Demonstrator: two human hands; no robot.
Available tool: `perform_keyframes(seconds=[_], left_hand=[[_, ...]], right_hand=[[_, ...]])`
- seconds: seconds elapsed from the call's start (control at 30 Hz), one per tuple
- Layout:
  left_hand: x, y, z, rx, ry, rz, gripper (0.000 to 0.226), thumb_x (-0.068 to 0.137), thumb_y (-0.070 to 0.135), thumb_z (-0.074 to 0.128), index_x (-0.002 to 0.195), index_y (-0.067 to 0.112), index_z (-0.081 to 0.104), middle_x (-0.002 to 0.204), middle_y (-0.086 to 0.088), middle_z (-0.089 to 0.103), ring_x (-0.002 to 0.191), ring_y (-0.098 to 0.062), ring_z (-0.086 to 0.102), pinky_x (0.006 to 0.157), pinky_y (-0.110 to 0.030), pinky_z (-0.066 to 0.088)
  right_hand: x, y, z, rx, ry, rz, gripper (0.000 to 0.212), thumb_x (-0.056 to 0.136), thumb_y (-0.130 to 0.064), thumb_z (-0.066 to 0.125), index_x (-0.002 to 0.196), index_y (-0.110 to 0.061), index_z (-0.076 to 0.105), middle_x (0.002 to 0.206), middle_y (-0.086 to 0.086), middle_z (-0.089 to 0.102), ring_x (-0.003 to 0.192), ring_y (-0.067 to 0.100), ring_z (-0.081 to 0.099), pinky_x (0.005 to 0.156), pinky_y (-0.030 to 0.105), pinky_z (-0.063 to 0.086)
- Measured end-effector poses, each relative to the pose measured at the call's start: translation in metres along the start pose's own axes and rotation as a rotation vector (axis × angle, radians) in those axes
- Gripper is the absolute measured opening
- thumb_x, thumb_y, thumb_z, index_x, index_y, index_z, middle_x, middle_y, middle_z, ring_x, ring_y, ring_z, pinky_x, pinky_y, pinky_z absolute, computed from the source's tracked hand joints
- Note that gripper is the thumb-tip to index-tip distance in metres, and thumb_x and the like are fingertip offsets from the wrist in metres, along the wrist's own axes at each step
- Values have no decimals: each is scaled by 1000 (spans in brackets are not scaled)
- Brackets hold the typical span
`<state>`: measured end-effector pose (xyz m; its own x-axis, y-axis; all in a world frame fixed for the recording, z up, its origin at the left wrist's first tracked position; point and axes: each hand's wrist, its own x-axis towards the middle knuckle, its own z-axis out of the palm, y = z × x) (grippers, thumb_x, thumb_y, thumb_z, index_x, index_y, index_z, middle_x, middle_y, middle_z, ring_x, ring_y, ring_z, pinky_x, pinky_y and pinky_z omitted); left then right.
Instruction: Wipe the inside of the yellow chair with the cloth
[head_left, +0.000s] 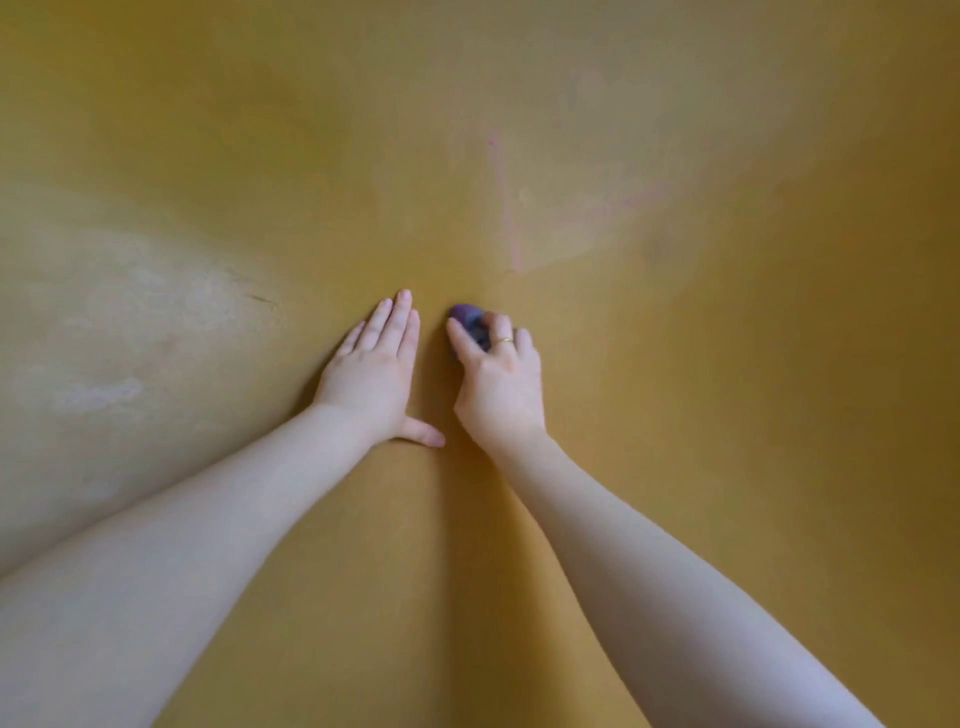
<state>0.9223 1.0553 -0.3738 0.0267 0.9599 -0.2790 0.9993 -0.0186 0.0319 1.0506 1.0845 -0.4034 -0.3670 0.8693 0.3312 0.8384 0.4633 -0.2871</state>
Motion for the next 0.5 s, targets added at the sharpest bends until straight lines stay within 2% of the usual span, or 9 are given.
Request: perform_keyframes(seconds=[0.07,0.13,0.27,0.37,0.43,0.5], left_hand=[[-1,0,0,1,-3,-2,134,61,73,63,147,5,-13,153,-8,-26,144,-20,-16,117,-32,-1],[-1,0,0,11,-11,-2,132,62,73,62,147,6,-14,153,-8,-27,144,-20,-17,117,-32,-1],[1,-1,3,6,-5,6,133,62,75,60,147,6,-17,152,-6,-29,143,-19,-18,117,-31,-2],[3,-4,4,-3,-4,20,134,61,76,60,146,7,-18,152,-6,-31,143,-19,-21,116,-31,-4],[4,-6,4,-10,4,27,135,61,76,59,146,7,-18,151,-7,-32,142,-19,-22,116,-31,-6],[4,-6,4,-19,10,30,135,60,76,60,146,7,-17,152,-7,-31,142,-19,-21,116,-31,-6]], right_hand=[[7,9,-9,-73,-65,-140,46,68,-5,55,112,-13,65,103,21,61,76,37,54,64,36,44],[21,40,-23,-151,-20,-154,47,74,-9,42,113,-18,65,100,19,61,75,36,54,63,35,44],[43,102,-48,-136,187,242,50,84,0,46,126,-25,56,121,17,51,91,36,46,76,39,43],[52,93,-47,-64,251,474,48,89,-5,44,130,-28,51,131,9,44,103,33,43,82,34,38],[55,69,-33,-16,258,455,45,88,-7,47,129,-27,52,129,11,45,102,34,45,81,33,38],[52,42,-16,12,225,337,45,86,-7,50,127,-26,54,126,12,48,96,34,47,78,34,40]])
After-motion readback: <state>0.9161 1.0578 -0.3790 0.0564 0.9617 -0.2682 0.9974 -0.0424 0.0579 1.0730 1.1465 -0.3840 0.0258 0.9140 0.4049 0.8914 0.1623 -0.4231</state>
